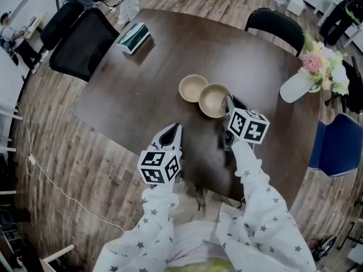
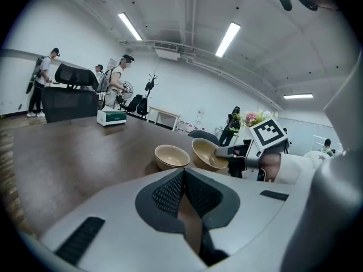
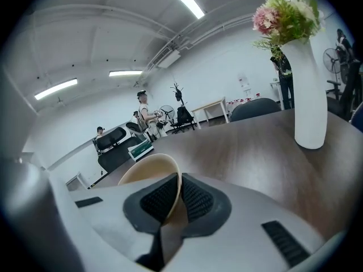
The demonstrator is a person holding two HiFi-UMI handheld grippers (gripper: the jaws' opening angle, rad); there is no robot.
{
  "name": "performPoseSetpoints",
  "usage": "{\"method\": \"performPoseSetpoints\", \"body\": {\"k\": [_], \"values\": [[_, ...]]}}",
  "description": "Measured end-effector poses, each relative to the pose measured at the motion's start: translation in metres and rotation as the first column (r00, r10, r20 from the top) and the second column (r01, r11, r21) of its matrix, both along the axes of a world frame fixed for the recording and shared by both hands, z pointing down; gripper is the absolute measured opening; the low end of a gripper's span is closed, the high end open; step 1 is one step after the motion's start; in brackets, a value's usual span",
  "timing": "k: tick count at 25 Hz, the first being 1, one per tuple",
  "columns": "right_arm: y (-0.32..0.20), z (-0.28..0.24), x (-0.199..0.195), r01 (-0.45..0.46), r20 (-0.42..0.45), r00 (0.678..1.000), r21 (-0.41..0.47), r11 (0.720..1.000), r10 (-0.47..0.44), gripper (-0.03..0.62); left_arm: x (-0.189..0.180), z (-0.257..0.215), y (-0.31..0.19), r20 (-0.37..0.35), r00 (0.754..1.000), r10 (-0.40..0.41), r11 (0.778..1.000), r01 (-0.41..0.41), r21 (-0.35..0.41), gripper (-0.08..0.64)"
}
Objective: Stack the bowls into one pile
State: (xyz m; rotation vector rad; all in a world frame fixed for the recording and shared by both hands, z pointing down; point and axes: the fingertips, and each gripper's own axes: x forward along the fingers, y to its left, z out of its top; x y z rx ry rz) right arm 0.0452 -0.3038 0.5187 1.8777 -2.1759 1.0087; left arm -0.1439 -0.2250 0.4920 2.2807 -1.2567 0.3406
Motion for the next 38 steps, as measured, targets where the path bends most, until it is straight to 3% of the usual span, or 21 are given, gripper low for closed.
{"method": "performPoseSetpoints", "body": {"k": [10, 25, 38], "values": [[-0.042, 0.001, -0.035, -0.031, 0.001, 1.000, 0.014, 0.999, 0.031, 0.037, -0.033, 0.008, -0.041, 0.007, 0.999, 0.051, 0.999, -0.051, -0.011, 0.025], [-0.068, 0.032, -0.061, -0.017, -0.037, 0.999, -0.067, 0.998, 0.015, 0.037, -0.044, 0.019, -0.070, 0.004, 0.994, 0.109, 0.993, -0.109, -0.043, 0.025], [-0.074, 0.035, -0.068, 0.040, -0.171, 0.984, -0.061, 0.997, -0.050, 0.040, -0.043, 0.026, -0.076, 0.001, 0.991, 0.130, 0.990, -0.130, -0.055, 0.025]]}}
